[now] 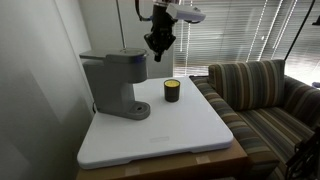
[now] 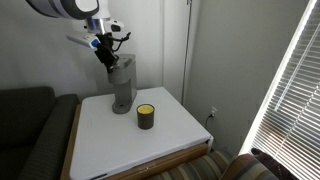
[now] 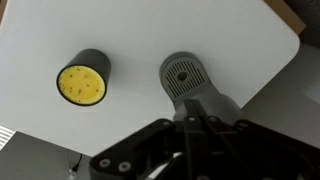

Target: Close the coffeemaker

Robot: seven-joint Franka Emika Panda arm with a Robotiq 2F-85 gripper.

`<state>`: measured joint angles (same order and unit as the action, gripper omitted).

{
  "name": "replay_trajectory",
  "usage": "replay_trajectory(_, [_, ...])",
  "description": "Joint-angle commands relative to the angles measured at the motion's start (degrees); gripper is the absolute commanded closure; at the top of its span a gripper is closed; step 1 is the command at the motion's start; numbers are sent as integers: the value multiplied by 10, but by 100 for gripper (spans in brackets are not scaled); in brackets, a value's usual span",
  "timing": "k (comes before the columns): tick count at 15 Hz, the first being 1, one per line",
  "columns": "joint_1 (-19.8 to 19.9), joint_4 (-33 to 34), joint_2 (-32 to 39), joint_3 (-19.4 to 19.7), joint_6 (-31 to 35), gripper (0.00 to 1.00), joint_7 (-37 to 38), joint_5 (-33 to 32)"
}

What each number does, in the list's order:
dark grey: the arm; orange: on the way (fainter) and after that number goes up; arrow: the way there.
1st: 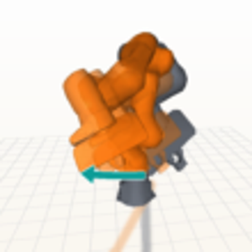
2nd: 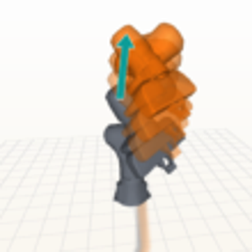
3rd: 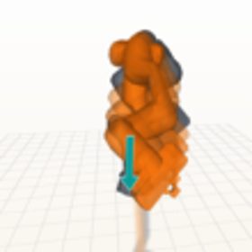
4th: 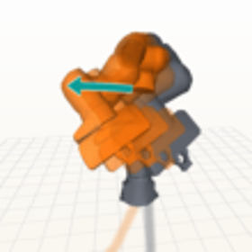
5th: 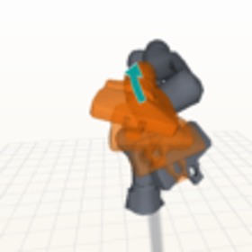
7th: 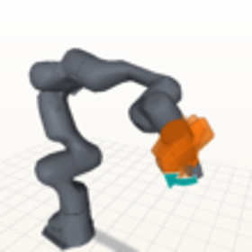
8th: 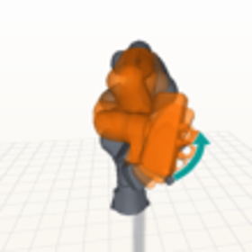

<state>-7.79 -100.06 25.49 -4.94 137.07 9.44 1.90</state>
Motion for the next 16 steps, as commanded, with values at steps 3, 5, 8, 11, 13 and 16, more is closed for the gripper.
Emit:
replay_trajectory(3, [4, -27, -47, 1, -22, 100, -22, -3])
replay_trajectory(5, [5, -22, -63, -1, -42, 100, -37, -4])
replay_trajectory(8, [6, -15, -95, -1, -93, 100, -57, -11])
replay_trajectory(11, [5, -5, -120, 1, -149, 100, -68, -26])
replay_trajectory(13, [6, -2, -131, 0, -170, 100, -74, -31])
replay_trajectory(16, [7, -1, -141, -1, -185, 100, -83, -32])
